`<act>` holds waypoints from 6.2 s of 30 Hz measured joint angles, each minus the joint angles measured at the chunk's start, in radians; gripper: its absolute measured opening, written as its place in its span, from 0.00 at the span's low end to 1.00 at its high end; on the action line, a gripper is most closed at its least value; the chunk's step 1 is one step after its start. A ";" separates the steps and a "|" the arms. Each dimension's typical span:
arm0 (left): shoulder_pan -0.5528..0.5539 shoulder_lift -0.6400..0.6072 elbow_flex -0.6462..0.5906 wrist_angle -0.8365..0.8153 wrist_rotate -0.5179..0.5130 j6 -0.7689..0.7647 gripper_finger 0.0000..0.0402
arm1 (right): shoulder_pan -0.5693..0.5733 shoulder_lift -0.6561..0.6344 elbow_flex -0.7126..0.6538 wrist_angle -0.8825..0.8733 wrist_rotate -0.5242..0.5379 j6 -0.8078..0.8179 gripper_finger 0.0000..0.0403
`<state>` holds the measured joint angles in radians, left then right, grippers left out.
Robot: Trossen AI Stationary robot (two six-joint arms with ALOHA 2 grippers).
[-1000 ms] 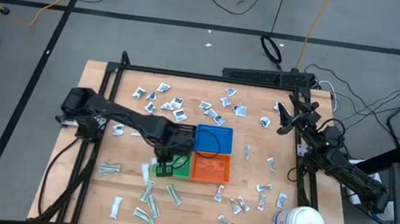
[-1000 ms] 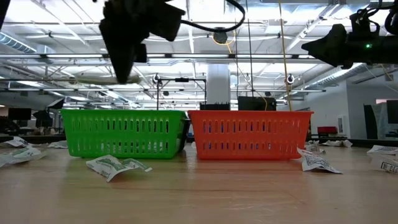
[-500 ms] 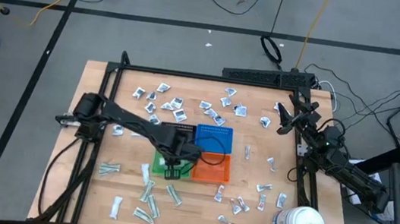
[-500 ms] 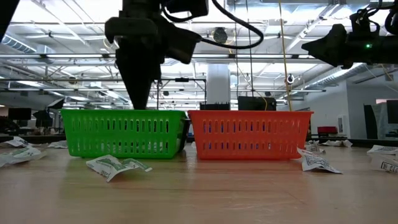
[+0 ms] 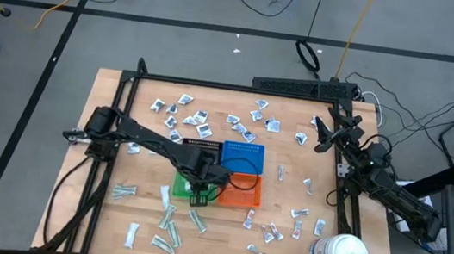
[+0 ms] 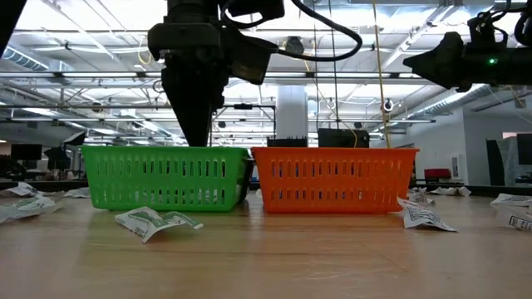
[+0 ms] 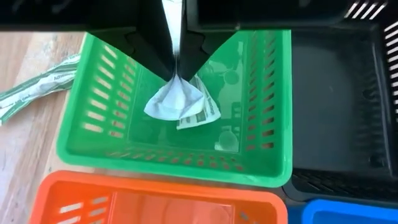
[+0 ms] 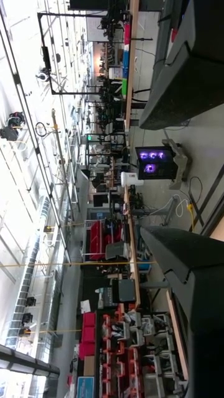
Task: Pick & Place First Aid Supplies
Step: Put the bandage into the green bin
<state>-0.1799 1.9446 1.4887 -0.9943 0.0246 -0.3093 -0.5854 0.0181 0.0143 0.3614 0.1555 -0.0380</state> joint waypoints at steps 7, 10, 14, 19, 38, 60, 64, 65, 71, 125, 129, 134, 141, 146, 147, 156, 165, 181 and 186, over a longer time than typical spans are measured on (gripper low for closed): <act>0.000 0.000 0.000 0.001 0.000 -0.003 0.29 | 0.000 0.000 0.000 0.000 0.000 0.000 0.65; 0.000 0.000 0.000 0.001 0.006 0.002 0.38 | 0.000 0.000 0.000 0.000 0.000 0.000 0.65; 0.000 0.000 0.000 0.000 0.019 0.012 0.46 | 0.000 0.000 0.000 0.000 0.000 0.000 0.65; 0.006 -0.002 0.000 -0.018 0.034 0.013 0.50 | 0.000 0.000 0.000 0.000 0.000 0.000 0.65; 0.014 -0.115 0.000 -0.209 0.047 0.000 0.50 | 0.000 0.000 0.000 0.000 0.000 0.000 0.65; -0.140 -0.400 -0.391 -0.189 0.111 -0.213 0.50 | 0.000 0.000 0.000 0.000 0.000 0.000 0.65; -0.181 -0.473 -0.488 -0.186 0.154 -0.261 0.50 | 0.000 0.000 0.000 0.000 0.000 0.000 0.65; -0.190 -0.489 -0.507 -0.186 0.164 -0.272 0.50 | 0.000 0.000 0.000 0.000 0.000 0.000 0.65; -0.265 -0.581 -0.615 -0.184 0.193 -0.348 0.50 | 0.000 0.000 0.000 0.001 0.000 0.000 0.65; -0.339 -0.621 -0.868 0.080 0.218 -0.563 0.16 | 0.000 0.000 0.000 0.000 0.000 0.000 0.65; -0.338 -0.621 -0.868 0.079 0.237 -0.560 0.06 | 0.000 0.000 0.000 0.000 0.000 0.000 0.65; -0.339 -0.621 -0.868 0.079 0.247 -0.560 0.01 | 0.000 0.000 0.000 0.000 0.000 0.000 0.65; -0.336 -0.621 -0.867 0.038 0.260 -0.560 0.10 | 0.000 0.000 0.000 0.000 0.000 0.000 0.65; -0.336 -0.641 -0.860 -0.023 0.263 -0.559 0.12 | 0.000 0.000 0.000 0.000 0.000 0.000 0.65; -0.336 -0.649 -0.857 -0.028 0.263 -0.560 0.11 | 0.000 0.000 0.000 0.000 0.000 0.000 0.65; -0.336 -0.719 -0.820 -0.070 0.264 -0.561 0.02 | 0.000 0.000 0.000 0.000 0.000 0.000 0.65; -0.300 -0.735 -0.769 -0.114 0.269 -0.522 0.01 | 0.000 0.000 0.000 0.000 0.000 0.000 0.65; -0.094 -0.485 -0.480 -0.138 0.197 -0.240 0.00 | 0.000 0.000 0.000 0.000 0.000 0.000 0.65; -0.047 -0.383 -0.354 -0.151 0.184 -0.167 0.00 | 0.000 0.000 0.000 0.000 0.000 0.000 0.65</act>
<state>-0.2264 1.5620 1.1343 -1.1450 0.2085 -0.4766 -0.5854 0.0184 0.0142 0.3614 0.1555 -0.0380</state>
